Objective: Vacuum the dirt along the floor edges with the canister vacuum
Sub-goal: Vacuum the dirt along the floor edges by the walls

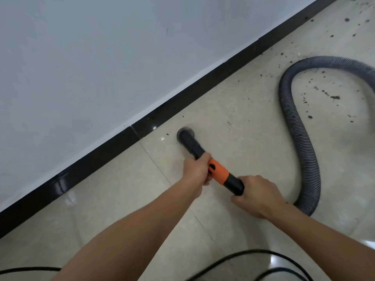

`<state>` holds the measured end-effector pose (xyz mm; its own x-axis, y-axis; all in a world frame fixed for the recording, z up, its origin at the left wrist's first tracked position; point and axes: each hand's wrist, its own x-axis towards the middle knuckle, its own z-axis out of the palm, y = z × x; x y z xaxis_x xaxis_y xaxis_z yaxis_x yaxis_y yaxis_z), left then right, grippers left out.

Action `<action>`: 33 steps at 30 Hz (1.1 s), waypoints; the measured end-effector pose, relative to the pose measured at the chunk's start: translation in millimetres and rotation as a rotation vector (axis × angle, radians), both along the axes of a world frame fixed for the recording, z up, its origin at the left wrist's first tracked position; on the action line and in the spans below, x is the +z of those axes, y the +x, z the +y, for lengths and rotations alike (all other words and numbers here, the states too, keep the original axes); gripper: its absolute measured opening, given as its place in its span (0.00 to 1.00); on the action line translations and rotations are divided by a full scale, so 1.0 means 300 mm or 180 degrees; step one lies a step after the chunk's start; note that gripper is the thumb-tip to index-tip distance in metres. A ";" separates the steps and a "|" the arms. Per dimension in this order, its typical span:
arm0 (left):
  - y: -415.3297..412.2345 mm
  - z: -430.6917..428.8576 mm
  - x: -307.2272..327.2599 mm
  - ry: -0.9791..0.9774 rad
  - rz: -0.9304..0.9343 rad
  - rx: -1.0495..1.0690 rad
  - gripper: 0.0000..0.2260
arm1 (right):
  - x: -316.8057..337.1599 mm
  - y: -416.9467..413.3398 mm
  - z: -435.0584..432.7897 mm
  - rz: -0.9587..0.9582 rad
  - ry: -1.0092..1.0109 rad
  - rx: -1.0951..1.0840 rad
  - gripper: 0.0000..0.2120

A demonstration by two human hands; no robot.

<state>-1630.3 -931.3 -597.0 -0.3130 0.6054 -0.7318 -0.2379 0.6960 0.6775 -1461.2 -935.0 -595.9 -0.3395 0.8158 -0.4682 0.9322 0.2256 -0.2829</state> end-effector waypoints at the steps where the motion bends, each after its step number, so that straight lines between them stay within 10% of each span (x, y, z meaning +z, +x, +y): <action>1: -0.006 -0.029 -0.003 -0.0022 0.0021 0.0083 0.11 | -0.001 -0.009 -0.005 -0.0037 -0.0018 0.0129 0.07; 11: -0.105 0.286 0.007 0.0162 0.0004 0.0113 0.11 | 0.008 -0.149 0.245 0.0152 -0.0020 -0.0328 0.09; 33: -0.157 -0.143 0.022 -0.0171 0.0382 0.0514 0.11 | -0.014 -0.190 -0.070 0.0280 0.0068 0.0538 0.08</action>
